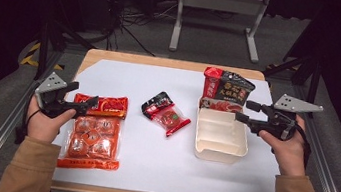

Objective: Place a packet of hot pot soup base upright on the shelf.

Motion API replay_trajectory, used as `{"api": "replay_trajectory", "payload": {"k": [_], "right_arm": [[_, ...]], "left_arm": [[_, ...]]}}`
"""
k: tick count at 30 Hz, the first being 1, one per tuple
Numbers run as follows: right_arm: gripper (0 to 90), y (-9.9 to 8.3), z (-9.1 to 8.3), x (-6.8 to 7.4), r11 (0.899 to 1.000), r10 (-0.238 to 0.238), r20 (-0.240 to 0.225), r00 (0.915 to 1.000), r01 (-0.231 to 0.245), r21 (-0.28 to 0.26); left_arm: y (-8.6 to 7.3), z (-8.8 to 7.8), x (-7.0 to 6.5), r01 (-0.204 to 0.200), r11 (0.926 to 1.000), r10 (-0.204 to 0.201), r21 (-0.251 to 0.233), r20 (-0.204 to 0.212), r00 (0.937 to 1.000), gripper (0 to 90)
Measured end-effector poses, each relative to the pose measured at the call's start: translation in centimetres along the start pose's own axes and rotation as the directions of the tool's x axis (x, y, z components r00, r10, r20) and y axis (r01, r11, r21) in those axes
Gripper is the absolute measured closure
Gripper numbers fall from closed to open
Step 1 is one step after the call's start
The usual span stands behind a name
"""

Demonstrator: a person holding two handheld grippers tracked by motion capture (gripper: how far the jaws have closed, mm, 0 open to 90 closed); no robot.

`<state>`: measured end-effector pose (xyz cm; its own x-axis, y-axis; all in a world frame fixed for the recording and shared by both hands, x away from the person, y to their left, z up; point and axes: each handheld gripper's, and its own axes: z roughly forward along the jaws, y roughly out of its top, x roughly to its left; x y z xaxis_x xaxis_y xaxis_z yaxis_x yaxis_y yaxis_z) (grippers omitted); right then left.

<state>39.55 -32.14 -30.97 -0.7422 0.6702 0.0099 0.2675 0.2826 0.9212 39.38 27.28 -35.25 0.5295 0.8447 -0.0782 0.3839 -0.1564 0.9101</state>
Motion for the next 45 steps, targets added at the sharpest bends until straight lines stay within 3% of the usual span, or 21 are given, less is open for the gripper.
{"api": "replay_trajectory", "payload": {"k": [5, 12, 21, 23, 31, 37, 43, 45], "right_arm": [[38.2, 0.0, 0.0, 0.0, 1.000, 0.001, -0.001, 1.0000, -0.001, -0.001], [37.9, -0.1, 0.2, 0.0, 1.000, -0.001, -0.003, 1.0000, 0.001, 0.003], [37.2, -0.2, 0.4, 0.0, 1.000, 0.001, -0.013, 0.9999, -0.001, 0.006], [37.0, -0.2, 0.4, 0.0, 1.000, 0.004, -0.014, 0.9999, -0.003, 0.003], [36.5, -0.3, 0.3, -0.1, 1.000, 0.004, -0.017, 0.9998, -0.005, -0.004], [36.4, -0.4, 0.3, -0.2, 1.000, 0.011, -0.022, 0.9997, -0.011, -0.003], [36.2, -0.5, 0.7, -0.1, 1.000, 0.009, -0.028, 0.9996, -0.009, 0.007], [35.7, -0.5, 0.7, -0.1, 1.000, 0.010, -0.031, 0.9995, -0.010, 0.007]], "left_arm": [[-0.6, 0.6, 2.2, 0.022, 0.9997, -0.021, 0.015, -0.047, 0.9987, 12.0], [-1.7, 2.3, 4.4, 0.058, 0.9962, -0.052, 0.065, -0.079, 0.9955, 13.5], [-3.6, 3.9, 7.5, 0.149, 0.9835, -0.139, 0.102, -0.099, 0.9853, 15.9], [-3.8, 4.1, 7.7, 0.163, 0.9812, -0.153, 0.104, -0.095, 0.9836, 17.4], [-5.1, 5.5, 9.4, 0.221, 0.9600, -0.205, 0.172, -0.108, 0.9728, 26.6], [-5.8, 6.1, 10.2, 0.250, 0.9538, -0.240, 0.167, -0.078, 0.9677, 29.4], [-6.2, 6.7, 10.3, 0.239, 0.9521, -0.232, 0.191, -0.061, 0.9709, 31.9], [-6.4, 6.8, 10.4, 0.241, 0.9475, -0.233, 0.210, -0.063, 0.9705, 32.6]]}}
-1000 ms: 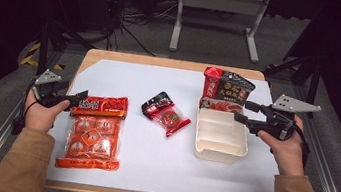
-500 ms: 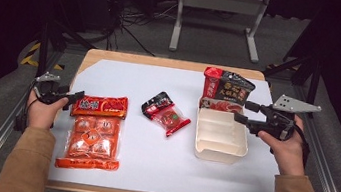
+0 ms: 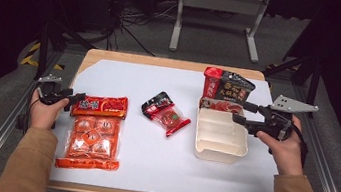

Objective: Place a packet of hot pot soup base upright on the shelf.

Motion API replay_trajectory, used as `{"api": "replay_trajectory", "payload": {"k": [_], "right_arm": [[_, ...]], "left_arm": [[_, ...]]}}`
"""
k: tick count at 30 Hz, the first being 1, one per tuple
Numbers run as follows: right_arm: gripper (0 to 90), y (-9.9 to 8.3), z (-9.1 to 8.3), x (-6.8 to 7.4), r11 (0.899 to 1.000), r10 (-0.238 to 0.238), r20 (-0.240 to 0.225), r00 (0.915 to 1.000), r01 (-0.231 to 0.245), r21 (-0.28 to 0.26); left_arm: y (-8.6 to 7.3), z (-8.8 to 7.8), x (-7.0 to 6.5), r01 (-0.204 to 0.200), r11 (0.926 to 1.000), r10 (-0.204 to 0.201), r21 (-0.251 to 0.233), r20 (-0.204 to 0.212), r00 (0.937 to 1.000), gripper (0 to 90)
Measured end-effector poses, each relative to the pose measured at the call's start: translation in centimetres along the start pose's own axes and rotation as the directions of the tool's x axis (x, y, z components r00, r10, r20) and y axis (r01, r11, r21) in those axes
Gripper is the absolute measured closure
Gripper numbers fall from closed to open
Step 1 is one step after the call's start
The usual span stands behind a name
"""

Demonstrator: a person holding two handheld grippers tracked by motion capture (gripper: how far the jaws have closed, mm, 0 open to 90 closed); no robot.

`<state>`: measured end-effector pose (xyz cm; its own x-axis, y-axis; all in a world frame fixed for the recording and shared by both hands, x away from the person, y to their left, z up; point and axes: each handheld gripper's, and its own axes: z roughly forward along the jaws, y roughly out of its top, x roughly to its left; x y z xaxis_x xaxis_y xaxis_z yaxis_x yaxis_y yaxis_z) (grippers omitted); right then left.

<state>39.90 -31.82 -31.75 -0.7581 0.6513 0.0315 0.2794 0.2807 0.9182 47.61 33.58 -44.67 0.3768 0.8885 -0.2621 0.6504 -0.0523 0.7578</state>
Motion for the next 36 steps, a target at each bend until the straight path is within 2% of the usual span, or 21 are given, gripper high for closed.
{"api": "replay_trajectory", "payload": {"k": [6, 11, 13, 20, 22, 23, 24, 28, 30, 33, 36], "right_arm": [[35.2, 0.0, 0.0, 0.2, 1.000, -0.010, -0.016, 0.9998, 0.009, -0.012], [35.3, 0.0, 0.0, 0.2, 1.000, -0.013, -0.017, 0.9998, 0.013, -0.013], [35.3, 0.0, 0.0, 0.2, 1.000, -0.014, -0.018, 0.9997, 0.014, -0.013], [35.8, 0.0, 0.1, 0.3, 0.999, -0.031, -0.022, 0.9993, 0.031, -0.014], [35.8, 0.0, 0.1, 0.3, 0.999, -0.035, -0.020, 0.9992, 0.035, -0.014], [35.9, 0.0, 0.2, 0.3, 0.999, -0.038, -0.021, 0.9991, 0.037, -0.015], [35.9, 0.0, 0.2, 0.4, 0.999, -0.040, -0.023, 0.9990, 0.039, -0.014], [35.9, 0.0, 0.4, 0.4, 0.999, -0.046, -0.027, 0.9986, 0.046, -0.010], [35.9, 0.0, 0.5, 0.5, 0.999, -0.052, -0.030, 0.9982, 0.051, -0.009], [35.9, 0.0, 0.5, 0.6, 0.998, -0.059, -0.037, 0.9976, 0.059, -0.009], [36.0, 0.0, 0.6, 0.6, 0.998, -0.068, -0.043, 0.9968, 0.067, -0.013]], "left_arm": [[-0.4, 0.5, 0.3, 0.025, 0.9987, -0.025, 0.044, 0.018, 0.9995, 32.7], [-0.5, 0.8, 0.3, 0.027, 0.9973, -0.032, 0.069, 0.064, 0.9974, 33.7], [-0.5, 0.9, 0.3, 0.029, 0.9974, -0.033, 0.066, 0.068, 0.9971, 34.7], [-1.1, 1.0, -0.1, 0.017, 0.9981, -0.025, 0.059, 0.138, 0.9901, 38.7], [-1.1, 0.9, -0.2, 0.007, 0.9984, -0.016, 0.056, 0.171, 0.9851, 41.1], [-1.1, 0.9, -0.2, 0.007, 0.9984, -0.016, 0.056, 0.171, 0.9851, 43.1], [-1.1, 0.8, -0.3, 0.001, 0.9984, -0.012, 0.057, 0.187, 0.9823, 44.3], [-1.1, 0.7, -0.3, -0.006, 0.9985, -0.005, 0.054, 0.191, 0.9815, 48.4], [-1.2, 0.7, -0.3, 0.000, 0.9975, -0.013, 0.071, 0.187, 0.9823, 53.5], [-1.3, 0.9, -0.4, -0.007, 0.9960, -0.008, 0.089, 0.172, 0.9851, 56.5], [-1.3, 0.7, -0.4, -0.019, 0.9960, 0.005, 0.087, 0.152, 0.9884, 66.8]]}}
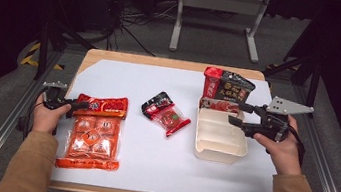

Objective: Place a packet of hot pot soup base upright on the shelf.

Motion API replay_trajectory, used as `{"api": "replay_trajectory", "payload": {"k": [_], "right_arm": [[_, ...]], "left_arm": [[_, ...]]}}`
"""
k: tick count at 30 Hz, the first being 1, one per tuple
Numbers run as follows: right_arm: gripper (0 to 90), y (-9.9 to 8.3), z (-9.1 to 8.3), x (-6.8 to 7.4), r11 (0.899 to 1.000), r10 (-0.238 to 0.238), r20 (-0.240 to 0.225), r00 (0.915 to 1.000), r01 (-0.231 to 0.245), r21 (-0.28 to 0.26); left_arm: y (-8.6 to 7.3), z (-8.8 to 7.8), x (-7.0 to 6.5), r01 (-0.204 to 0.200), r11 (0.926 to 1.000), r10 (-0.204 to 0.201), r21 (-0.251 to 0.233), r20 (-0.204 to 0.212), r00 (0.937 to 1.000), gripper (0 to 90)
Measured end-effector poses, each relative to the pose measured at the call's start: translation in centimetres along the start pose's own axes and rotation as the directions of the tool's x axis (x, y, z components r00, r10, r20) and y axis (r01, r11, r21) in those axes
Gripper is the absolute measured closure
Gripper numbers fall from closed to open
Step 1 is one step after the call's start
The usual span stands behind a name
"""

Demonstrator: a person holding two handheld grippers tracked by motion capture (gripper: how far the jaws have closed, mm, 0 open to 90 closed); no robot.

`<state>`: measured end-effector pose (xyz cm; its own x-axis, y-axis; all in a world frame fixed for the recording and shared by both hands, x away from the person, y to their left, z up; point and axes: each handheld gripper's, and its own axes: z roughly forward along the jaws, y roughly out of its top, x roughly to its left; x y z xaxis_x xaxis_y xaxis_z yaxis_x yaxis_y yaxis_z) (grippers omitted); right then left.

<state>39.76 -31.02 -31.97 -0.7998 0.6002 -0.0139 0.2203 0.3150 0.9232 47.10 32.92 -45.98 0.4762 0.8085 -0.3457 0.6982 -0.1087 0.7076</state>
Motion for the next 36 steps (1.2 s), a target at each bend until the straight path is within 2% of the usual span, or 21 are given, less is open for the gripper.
{"api": "replay_trajectory", "payload": {"k": [2, 5, 8, 12, 15, 16, 20, 22, 23, 25, 32, 33, 36], "right_arm": [[36.1, 0.0, 0.0, 0.0, 1.000, -0.002, 0.000, 1.0000, 0.002, 0.000], [36.0, 0.0, 0.0, 0.0, 1.000, -0.004, -0.001, 1.0000, 0.004, 0.002], [36.1, 0.0, 0.0, 0.0, 1.000, -0.008, -0.001, 1.0000, 0.008, 0.002], [36.1, 0.0, 0.0, 0.0, 1.000, -0.011, -0.010, 0.9999, 0.011, 0.000], [36.0, -0.1, 0.1, 0.0, 1.000, -0.013, -0.014, 0.9998, 0.013, 0.007], [36.1, -0.1, 0.2, 0.1, 1.000, -0.016, -0.016, 0.9997, 0.016, 0.010], [36.0, -0.1, 0.4, 0.2, 1.000, -0.022, -0.024, 0.9995, 0.023, 0.012], [36.1, 0.0, 0.4, 0.3, 1.000, -0.025, -0.027, 0.9993, 0.026, 0.012], [36.0, 0.0, 0.4, 0.3, 1.000, -0.027, -0.028, 0.9993, 0.027, 0.011], [36.1, 0.0, 0.4, 0.3, 1.000, -0.027, -0.027, 0.9993, 0.027, 0.010], [37.9, -0.1, 0.5, 0.4, 1.000, -0.026, -0.026, 0.9993, 0.026, 0.013], [38.3, 0.0, 0.5, 0.4, 1.000, -0.027, -0.026, 0.9993, 0.028, 0.014], [38.9, 0.0, 0.5, 0.5, 1.000, -0.029, -0.028, 0.9992, 0.029, 0.011]], "left_arm": [[0.0, -0.1, 0.0, 0.001, 1.0000, -0.001, -0.003, -0.004, 1.0000, 75.7], [-0.1, -0.6, -0.2, 0.009, 0.9999, -0.009, -0.013, -0.007, 0.9999, 82.2], [-0.1, -0.8, -0.1, 0.019, 0.9994, -0.018, -0.029, 0.009, 0.9998, 85.3], [-0.4, -1.0, 0.1, 0.014, 0.9987, -0.012, -0.048, 0.041, 0.9991, 85.3], [-0.5, -0.8, 0.0, 0.008, 0.9989, -0.005, -0.047, 0.061, 0.9981, 77.8], [-0.5, -0.7, 0.0, -0.001, 0.9990, 0.004, -0.044, 0.055, 0.9985, 75.4], [-0.5, -0.3, -0.3, -0.021, 0.9996, 0.021, -0.020, 0.023, 0.9995, 76.0], [-0.4, -0.2, -0.4, -0.017, 0.9999, 0.017, -0.004, -0.003, 0.9999, 81.0], [-0.4, -0.2, -0.4, -0.018, 0.9998, 0.018, -0.003, -0.002, 0.9998, 85.3], [-0.4, -0.2, -0.5, -0.023, 0.9997, 0.023, -0.008, 0.001, 0.9997, 87.9], [-0.4, -0.6, -0.6, -0.024, 0.9991, 0.024, -0.034, 0.005, 0.9997, 89.5], [-0.3, -0.8, -0.7, -0.017, 0.9990, 0.017, -0.042, 0.007, 0.9998, 89.5], [-0.1, -1.5, -1.4, -0.029, 0.9976, 0.029, -0.063, 0.001, 0.9996, 89.7]]}}
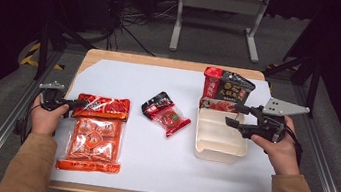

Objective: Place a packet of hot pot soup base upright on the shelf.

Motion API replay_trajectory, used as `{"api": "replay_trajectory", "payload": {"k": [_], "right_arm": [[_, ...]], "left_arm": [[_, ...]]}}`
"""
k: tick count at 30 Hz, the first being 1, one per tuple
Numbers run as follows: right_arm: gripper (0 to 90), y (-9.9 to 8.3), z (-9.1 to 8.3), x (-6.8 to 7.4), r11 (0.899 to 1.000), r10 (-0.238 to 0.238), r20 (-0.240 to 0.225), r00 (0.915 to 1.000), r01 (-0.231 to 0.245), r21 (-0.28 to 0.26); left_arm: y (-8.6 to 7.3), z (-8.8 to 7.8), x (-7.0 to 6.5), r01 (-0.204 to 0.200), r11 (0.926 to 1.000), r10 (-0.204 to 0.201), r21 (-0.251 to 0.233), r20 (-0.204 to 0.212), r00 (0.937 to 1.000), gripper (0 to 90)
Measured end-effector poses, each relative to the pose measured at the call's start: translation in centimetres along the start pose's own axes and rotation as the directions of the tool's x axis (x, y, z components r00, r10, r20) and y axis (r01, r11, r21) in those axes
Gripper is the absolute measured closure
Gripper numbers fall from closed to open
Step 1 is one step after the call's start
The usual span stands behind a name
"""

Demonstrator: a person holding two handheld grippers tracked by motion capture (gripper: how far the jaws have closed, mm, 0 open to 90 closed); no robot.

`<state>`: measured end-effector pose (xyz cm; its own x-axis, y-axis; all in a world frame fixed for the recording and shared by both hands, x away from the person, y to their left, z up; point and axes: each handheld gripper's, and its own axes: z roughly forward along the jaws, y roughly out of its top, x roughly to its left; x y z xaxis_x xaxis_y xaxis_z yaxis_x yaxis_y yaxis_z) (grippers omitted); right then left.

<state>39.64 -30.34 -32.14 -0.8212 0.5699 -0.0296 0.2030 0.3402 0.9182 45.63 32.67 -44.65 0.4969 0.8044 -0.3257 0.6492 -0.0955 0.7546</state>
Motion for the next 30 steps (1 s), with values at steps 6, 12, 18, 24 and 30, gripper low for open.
{"api": "replay_trajectory", "payload": {"k": [6, 12, 18, 24, 30], "right_arm": [[39.9, 0.1, -0.4, 0.0, 1.000, -0.001, 0.009, 1.0000, 0.001, -0.014], [40.5, 0.2, -0.6, 0.0, 1.000, -0.002, 0.014, 0.9999, 0.002, -0.019], [40.6, 0.3, -0.9, 0.0, 1.000, 0.001, 0.022, 0.9998, 0.000, -0.030], [40.9, 0.4, -1.1, 0.0, 0.999, -0.001, 0.026, 0.9997, 0.002, -0.036], [41.2, 0.6, -1.3, 0.2, 0.999, -0.010, 0.030, 0.9995, 0.011, -0.041]], "left_arm": [[0.5, -1.3, -1.0, -0.014, 0.9990, 0.013, -0.043, -0.004, 0.9999, 89.8], [1.2, -2.8, -2.1, -0.004, 0.9947, 0.006, -0.103, 0.021, 0.9998, 89.9], [2.4, -4.9, -4.3, -0.037, 0.9876, 0.040, -0.153, 0.014, 0.9991, 89.9], [3.3, -7.3, -7.3, -0.081, 0.9731, 0.082, -0.215, -0.006, 0.9966, 89.9], [3.7, -9.1, -9.8, -0.127, 0.9576, 0.127, -0.259, -0.015, 0.9917, 89.9]]}}
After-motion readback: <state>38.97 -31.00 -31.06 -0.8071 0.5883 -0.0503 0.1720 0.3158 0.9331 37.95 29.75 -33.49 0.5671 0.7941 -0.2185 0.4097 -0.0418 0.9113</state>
